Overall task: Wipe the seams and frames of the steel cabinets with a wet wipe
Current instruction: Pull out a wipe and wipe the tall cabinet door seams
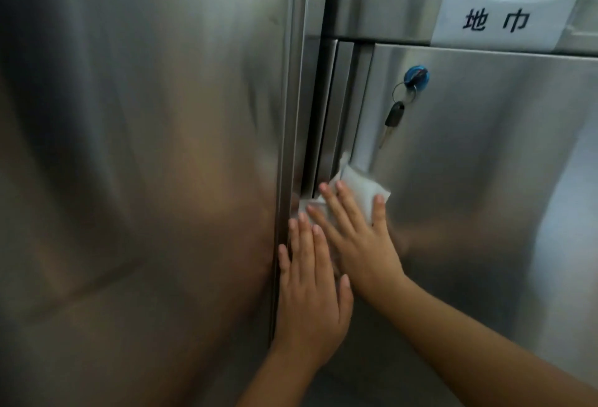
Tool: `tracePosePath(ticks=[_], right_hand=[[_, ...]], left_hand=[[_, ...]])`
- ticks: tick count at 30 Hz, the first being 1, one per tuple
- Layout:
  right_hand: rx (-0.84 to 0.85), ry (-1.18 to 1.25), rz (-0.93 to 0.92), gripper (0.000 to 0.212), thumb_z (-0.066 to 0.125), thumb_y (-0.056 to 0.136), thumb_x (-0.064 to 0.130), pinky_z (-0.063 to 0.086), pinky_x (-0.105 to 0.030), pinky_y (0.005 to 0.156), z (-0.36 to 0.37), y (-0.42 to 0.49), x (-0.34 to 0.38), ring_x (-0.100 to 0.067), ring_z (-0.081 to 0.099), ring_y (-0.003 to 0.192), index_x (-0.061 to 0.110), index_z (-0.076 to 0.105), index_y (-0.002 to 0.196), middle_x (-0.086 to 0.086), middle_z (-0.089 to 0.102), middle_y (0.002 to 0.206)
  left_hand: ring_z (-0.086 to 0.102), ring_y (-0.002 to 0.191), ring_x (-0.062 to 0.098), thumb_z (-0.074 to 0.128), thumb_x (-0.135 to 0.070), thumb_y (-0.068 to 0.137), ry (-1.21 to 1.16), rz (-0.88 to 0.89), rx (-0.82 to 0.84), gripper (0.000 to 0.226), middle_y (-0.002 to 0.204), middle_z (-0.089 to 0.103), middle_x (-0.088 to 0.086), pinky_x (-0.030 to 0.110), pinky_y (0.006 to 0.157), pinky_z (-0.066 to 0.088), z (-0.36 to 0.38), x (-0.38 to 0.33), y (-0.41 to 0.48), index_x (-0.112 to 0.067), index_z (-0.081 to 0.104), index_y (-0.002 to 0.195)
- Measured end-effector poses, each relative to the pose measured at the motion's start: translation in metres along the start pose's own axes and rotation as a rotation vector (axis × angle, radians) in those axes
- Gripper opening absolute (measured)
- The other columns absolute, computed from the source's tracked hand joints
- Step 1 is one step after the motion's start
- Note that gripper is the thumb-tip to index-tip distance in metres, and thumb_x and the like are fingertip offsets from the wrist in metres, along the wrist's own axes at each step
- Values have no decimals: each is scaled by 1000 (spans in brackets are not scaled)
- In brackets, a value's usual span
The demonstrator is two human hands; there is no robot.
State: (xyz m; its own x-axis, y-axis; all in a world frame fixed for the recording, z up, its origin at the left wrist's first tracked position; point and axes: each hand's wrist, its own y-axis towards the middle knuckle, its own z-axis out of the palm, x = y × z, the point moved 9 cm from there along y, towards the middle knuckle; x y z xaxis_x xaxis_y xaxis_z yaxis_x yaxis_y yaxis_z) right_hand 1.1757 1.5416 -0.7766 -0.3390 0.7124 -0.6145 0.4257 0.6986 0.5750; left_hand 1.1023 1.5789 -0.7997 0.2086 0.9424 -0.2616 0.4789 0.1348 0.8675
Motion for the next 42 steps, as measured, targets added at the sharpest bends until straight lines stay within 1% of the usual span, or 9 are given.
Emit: tracePosePath(ticks=[3,8,15,20,24,28,33,39,42], right_hand=[[12,-21,-54,73,36,82,47,-12,-59,108,5,-11,5,-31,-10,143,17,23,148,-13,5,156],[-123,9,142,73,29,87,57,-8,-59,108,-26,33,-33,-29,-2,143,17,20,148,-11,5,155],[-41,-69,12,74,30,84,50,-12,-59,108,-2,2,-6,-32,-20,141,18,11,148,-11,-8,154],[-153,16,133,70,30,87,57,-7,-57,109,-28,32,-35,-27,4,143,21,23,148,-9,10,156],[-132,25,128,70,30,88,56,-4,-59,108,-28,30,-32,-30,5,143,20,26,148,-12,8,155],[14,-87,-58,72,27,81,50,-10,-60,108,1,-4,5,-32,2,142,19,25,146,-14,7,153],[-128,26,41,68,34,87,56,-7,-51,111,-24,27,-25,-27,9,142,19,32,145,-10,10,153],[54,-54,-68,73,28,82,50,-18,-57,107,8,-8,9,-33,-14,142,19,21,148,-14,2,155],[-66,-61,-64,71,35,82,53,-10,-56,109,-6,6,-4,-28,5,142,20,29,144,-10,12,152]], left_hand=[[9,142,31,34,-29,90,-21,5,-24,66,152,12,18,38,116,2,-8,-2,6,4,13,143],[4,143,28,36,-27,89,-34,-48,-53,68,152,13,21,34,116,-2,-9,6,14,5,11,143],[0,144,25,35,-26,89,-57,-28,-83,71,153,7,16,36,116,-3,-10,-3,19,1,3,146],[1,144,26,37,-24,87,-37,-52,-58,67,150,14,24,35,116,-2,-7,4,13,6,14,142],[-2,144,23,36,-24,87,-39,-52,-77,67,151,12,22,35,115,-1,-6,2,15,6,13,142],[0,144,23,36,-25,89,-58,-37,-70,68,153,8,16,33,116,-2,-9,4,14,3,8,144],[4,144,26,39,-21,85,-17,-45,-73,68,152,12,19,33,117,-1,-7,8,14,6,15,142],[4,144,24,37,-22,86,-22,-51,-73,68,152,11,17,32,117,-1,-8,8,14,4,11,143],[6,143,27,38,-20,84,-13,-22,-57,70,153,10,16,32,117,0,-9,8,13,3,11,144]])
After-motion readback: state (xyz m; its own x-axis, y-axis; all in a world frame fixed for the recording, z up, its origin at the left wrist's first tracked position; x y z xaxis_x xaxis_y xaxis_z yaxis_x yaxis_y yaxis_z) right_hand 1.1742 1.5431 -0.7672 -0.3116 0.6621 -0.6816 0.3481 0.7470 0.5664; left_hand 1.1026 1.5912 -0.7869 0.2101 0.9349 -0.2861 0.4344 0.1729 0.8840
